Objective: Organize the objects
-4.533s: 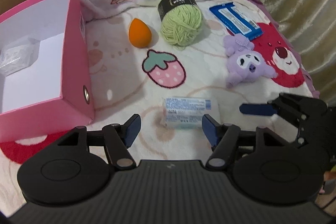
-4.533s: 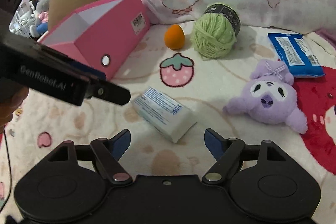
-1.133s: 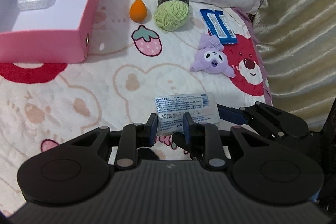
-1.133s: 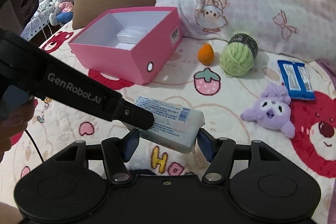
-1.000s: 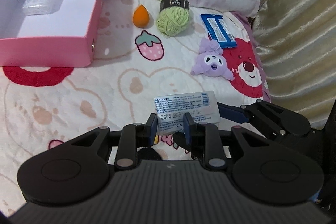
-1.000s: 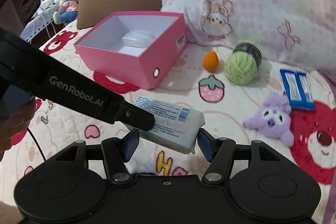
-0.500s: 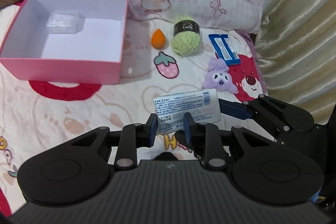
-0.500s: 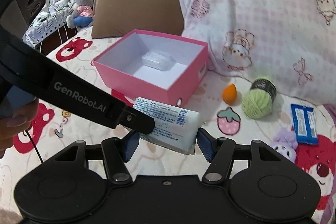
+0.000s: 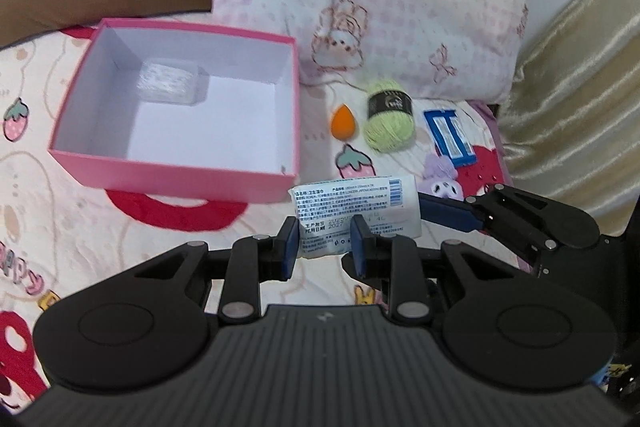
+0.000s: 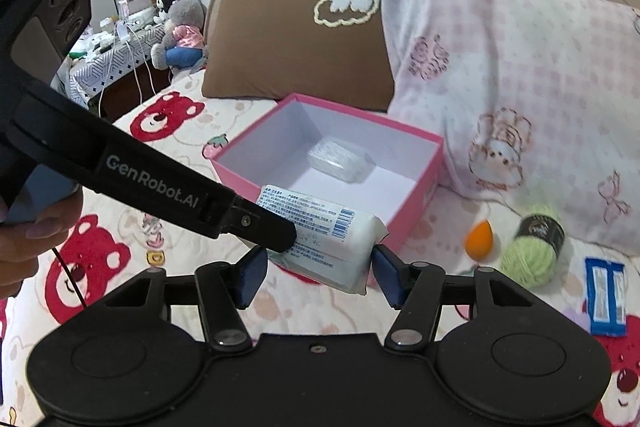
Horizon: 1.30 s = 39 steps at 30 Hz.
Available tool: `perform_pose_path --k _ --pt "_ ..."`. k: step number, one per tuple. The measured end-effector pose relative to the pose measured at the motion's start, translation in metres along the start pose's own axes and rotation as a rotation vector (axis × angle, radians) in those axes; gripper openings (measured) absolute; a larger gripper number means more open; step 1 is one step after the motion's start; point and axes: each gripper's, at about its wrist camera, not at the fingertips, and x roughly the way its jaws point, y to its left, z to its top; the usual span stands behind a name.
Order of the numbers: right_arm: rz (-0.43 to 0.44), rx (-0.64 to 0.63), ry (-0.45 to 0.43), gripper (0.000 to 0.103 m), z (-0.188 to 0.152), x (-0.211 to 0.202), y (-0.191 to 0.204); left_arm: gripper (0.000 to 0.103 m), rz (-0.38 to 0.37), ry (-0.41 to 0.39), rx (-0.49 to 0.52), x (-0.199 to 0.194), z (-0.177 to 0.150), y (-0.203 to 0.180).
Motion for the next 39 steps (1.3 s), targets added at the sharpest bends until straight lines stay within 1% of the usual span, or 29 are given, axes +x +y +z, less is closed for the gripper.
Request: perform_pose_path --k 5,9,14,17,21,24,28,31,34,36,39 --pt "0.024 0.006 -0.016 0.057 0.021 0.013 0.005 0.024 0.037 -0.007 0.000 -0.011 0.023 0.016" --pt "0.061 0.030 -0.027 0.053 0.042 0.027 0.002 0.025 0.072 -0.011 -0.007 -0.015 0.046 0.028" --pt "0.098 0.059 -0.033 0.047 0.066 0.052 -0.005 0.025 0.116 -0.019 -0.011 -0.011 0.073 0.045" --pt "0.121 0.073 -0.021 0.047 0.080 0.074 -0.012 0.025 0.141 -0.020 -0.023 -0.003 0.088 0.058" --pt "0.139 0.093 0.001 0.046 0.095 0.107 -0.023 0.025 0.155 -0.028 -0.054 0.017 0.108 0.077" --pt "0.136 0.096 0.010 0.046 0.104 0.130 -0.031 0.025 0.162 -0.032 -0.065 0.036 0.121 0.091" --pt "0.146 0.110 0.051 0.045 0.113 0.168 -0.044 0.024 0.182 0.007 -0.085 0.066 0.136 0.110" --pt "0.163 0.131 0.065 0.044 0.116 0.195 -0.053 0.024 0.205 0.021 -0.083 0.085 0.144 0.122" --pt "0.168 0.144 0.077 0.044 0.116 0.218 -0.058 0.025 0.211 0.030 -0.096 0.102 0.151 0.137" --pt "0.159 0.146 0.097 0.044 0.115 0.233 -0.059 0.024 0.199 0.050 -0.127 0.116 0.154 0.150" --pt "0.148 0.171 0.113 0.043 0.110 0.252 -0.061 0.025 0.199 0.067 -0.140 0.136 0.156 0.162"
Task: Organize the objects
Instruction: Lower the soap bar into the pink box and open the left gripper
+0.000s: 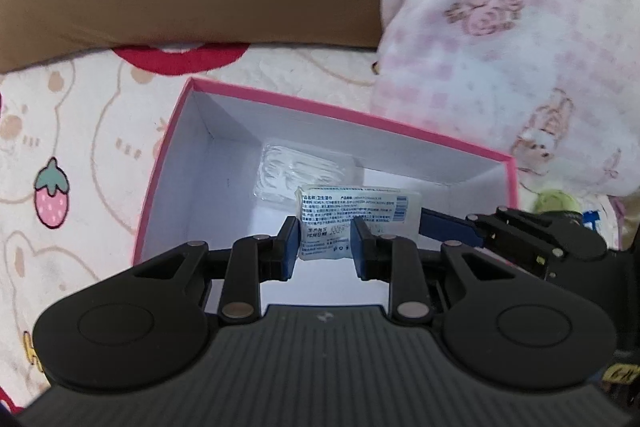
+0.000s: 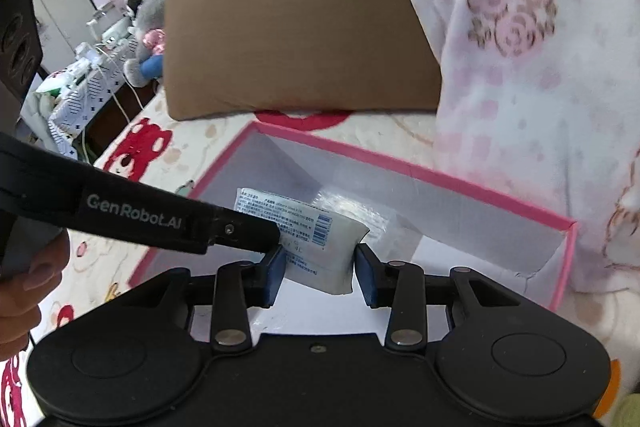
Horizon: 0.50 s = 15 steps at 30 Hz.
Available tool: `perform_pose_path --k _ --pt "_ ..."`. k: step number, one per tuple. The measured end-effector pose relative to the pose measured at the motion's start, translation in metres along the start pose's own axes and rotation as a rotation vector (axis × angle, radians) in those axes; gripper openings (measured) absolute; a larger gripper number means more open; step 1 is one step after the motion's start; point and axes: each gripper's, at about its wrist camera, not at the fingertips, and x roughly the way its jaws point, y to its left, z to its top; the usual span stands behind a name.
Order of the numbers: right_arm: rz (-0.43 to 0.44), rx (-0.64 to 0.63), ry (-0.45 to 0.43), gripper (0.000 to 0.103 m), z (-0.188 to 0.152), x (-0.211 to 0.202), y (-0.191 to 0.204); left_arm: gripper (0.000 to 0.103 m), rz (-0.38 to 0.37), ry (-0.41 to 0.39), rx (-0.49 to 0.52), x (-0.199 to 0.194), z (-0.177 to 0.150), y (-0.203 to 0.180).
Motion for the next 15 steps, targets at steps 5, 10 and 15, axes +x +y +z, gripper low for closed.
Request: perform_pose_path --k 5,10,15 --pt "-0.018 0.069 0.068 0.043 0.004 0.029 -0.014 0.025 -0.011 -0.034 0.033 0.026 0.005 0.005" --pt "-0.026 0.126 0.067 0.043 0.006 0.046 -0.023 0.025 -0.004 -0.060 0.034 0.043 0.010 0.012" --pt "-0.053 0.112 0.066 0.037 0.014 0.062 -0.018 0.025 0.008 -0.067 -0.005 0.057 0.017 0.028"
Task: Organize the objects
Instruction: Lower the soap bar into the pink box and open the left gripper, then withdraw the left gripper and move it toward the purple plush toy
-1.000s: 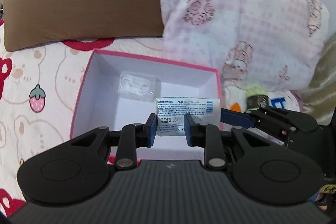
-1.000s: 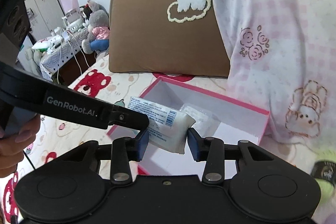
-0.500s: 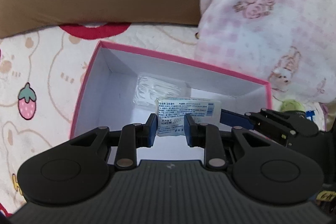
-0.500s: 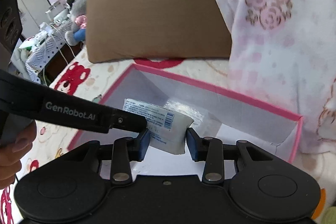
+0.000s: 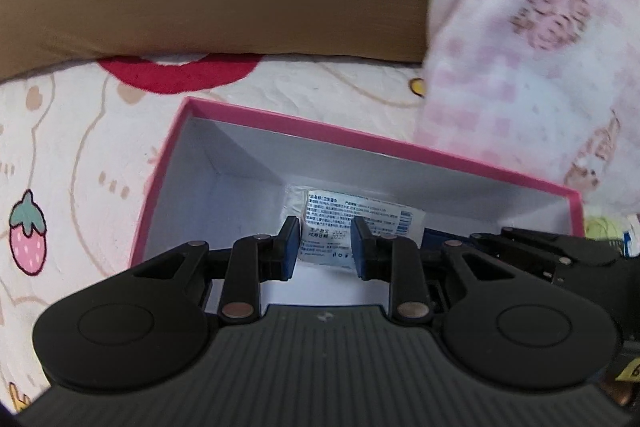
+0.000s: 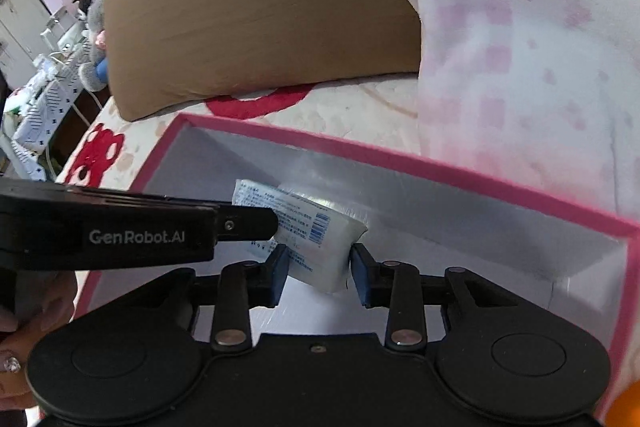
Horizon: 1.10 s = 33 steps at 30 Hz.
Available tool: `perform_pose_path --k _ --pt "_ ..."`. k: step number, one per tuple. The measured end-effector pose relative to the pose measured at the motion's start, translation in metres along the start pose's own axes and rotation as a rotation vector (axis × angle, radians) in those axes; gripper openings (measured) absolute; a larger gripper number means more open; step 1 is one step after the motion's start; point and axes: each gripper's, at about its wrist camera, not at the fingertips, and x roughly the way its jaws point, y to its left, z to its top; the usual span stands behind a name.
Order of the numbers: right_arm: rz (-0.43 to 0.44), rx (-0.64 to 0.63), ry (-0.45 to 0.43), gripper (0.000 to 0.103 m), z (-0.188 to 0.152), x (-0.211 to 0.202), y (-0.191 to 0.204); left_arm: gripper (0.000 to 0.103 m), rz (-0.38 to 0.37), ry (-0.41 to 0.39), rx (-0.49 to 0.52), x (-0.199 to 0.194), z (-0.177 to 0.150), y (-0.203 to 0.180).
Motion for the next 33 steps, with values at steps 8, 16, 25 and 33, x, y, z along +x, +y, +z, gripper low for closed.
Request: perform_pose_path --k 8,16,25,33 --pt "-0.016 0.018 -0.029 0.035 0.001 0.010 -0.002 0.026 0.042 -0.026 0.003 0.015 -0.002 0.001" --pt "-0.011 -0.015 -0.006 0.039 0.002 -0.039 -0.001 0.034 0.091 -0.041 0.106 -0.020 0.003 -0.023" --pt "0.016 -0.135 0.000 0.039 -0.017 -0.120 0.010 0.038 0.046 0.006 0.203 -0.113 -0.009 -0.061" --pt "0.001 -0.183 -0.007 0.039 -0.028 -0.188 0.033 0.042 0.025 -0.023 0.280 -0.223 -0.026 -0.093"
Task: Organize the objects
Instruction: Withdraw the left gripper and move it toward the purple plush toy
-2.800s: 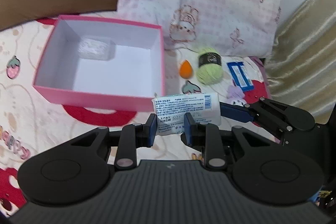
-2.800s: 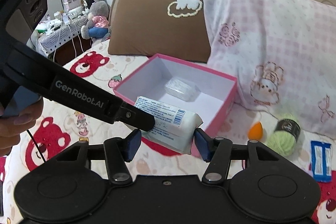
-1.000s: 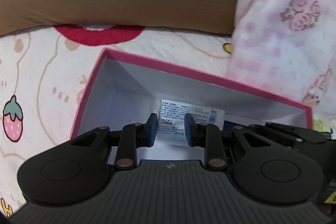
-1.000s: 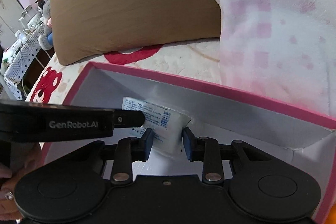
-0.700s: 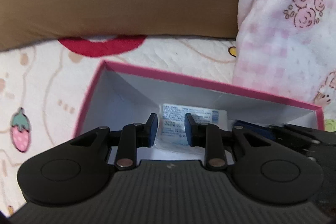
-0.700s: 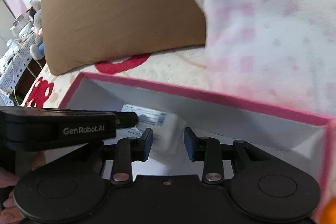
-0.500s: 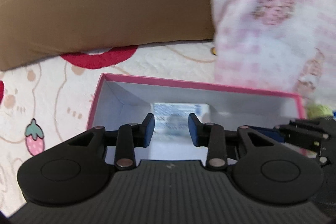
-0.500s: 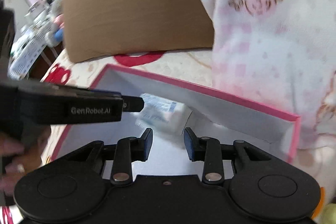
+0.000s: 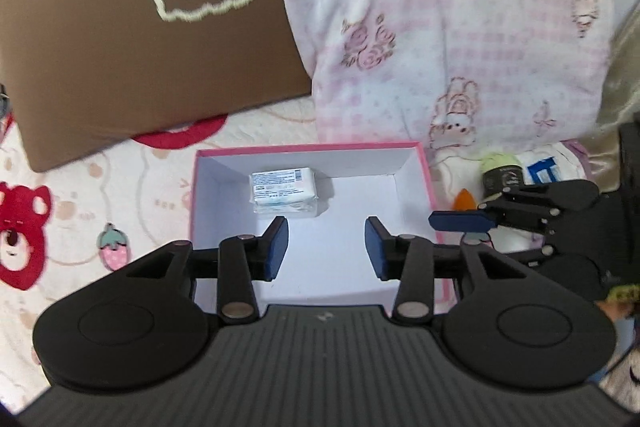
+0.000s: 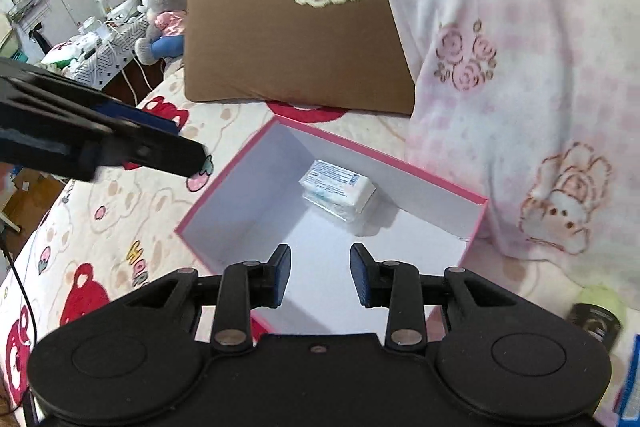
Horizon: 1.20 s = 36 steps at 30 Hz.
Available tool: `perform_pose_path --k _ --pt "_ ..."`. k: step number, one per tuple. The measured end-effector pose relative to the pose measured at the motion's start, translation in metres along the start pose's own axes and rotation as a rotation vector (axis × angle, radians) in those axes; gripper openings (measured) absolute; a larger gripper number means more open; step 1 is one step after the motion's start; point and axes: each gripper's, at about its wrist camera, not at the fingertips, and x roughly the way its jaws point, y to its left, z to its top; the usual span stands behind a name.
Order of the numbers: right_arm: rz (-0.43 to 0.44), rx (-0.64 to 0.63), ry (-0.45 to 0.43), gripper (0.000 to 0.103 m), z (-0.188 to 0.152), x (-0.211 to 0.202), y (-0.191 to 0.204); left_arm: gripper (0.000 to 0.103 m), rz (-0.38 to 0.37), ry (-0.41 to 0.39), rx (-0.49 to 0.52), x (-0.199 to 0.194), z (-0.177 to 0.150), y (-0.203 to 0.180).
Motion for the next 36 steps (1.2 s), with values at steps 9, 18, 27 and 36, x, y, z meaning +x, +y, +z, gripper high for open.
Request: perform_pose_path --k 9,18,27,36 --pt "-0.031 0.003 0.013 0.039 -0.019 -0.060 0.022 0.045 0.060 -0.040 0.043 -0.079 -0.015 -0.004" --pt "-0.133 0.012 -0.001 0.039 -0.056 -0.127 0.025 0.045 0.042 -0.045 0.056 -0.130 -0.035 -0.034" --pt "-0.232 0.051 -0.016 0.040 -0.101 -0.176 0.002 0.045 -0.072 -0.020 0.107 -0.123 -0.071 -0.101" --pt "-0.329 0.119 0.051 0.041 -0.130 -0.192 -0.045 0.045 -0.162 0.067 0.092 -0.074 -0.085 -0.151"
